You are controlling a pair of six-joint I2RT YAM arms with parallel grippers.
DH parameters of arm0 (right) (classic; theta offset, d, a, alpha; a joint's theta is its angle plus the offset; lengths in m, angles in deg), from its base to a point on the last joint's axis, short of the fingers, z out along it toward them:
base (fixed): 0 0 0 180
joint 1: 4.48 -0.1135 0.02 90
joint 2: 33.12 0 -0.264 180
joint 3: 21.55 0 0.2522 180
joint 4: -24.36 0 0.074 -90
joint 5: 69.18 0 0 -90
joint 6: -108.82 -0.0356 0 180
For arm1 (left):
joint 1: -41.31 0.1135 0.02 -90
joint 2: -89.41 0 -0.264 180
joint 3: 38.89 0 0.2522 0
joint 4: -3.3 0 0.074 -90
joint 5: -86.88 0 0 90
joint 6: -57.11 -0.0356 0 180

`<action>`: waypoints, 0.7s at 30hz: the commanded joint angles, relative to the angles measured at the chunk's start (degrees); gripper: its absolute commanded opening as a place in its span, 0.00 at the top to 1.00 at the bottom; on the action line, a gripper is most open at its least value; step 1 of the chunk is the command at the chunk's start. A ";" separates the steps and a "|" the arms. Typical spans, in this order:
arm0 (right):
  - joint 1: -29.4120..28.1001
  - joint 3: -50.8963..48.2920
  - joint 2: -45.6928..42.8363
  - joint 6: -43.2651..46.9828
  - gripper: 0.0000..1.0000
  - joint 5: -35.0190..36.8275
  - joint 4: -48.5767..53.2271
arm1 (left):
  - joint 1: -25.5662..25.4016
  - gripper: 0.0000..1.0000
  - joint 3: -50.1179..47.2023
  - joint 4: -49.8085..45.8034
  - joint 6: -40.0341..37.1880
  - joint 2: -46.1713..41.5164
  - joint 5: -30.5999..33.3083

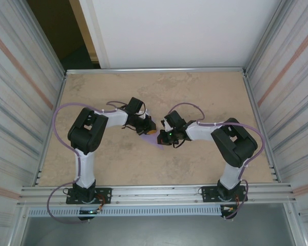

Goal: Fold a paper plane with a square sheet of paper (pick it up from the middle)

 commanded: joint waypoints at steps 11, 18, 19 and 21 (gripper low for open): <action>0.64 -1.46 3.19 -1.11 0.99 1.90 5.72 | -0.54 0.90 -8.57 5.47 -6.24 -8.87 0.03; 0.73 -1.08 3.87 -1.26 0.99 1.57 6.41 | -1.81 0.90 -7.85 4.86 -8.54 -6.53 0.98; 0.75 -1.16 3.91 -1.26 0.99 1.63 6.43 | -1.74 0.90 -7.59 4.82 -8.62 -5.97 1.27; 0.71 -1.32 3.98 -1.37 0.99 1.63 6.50 | -1.76 0.90 -6.85 4.40 -8.74 -5.04 1.83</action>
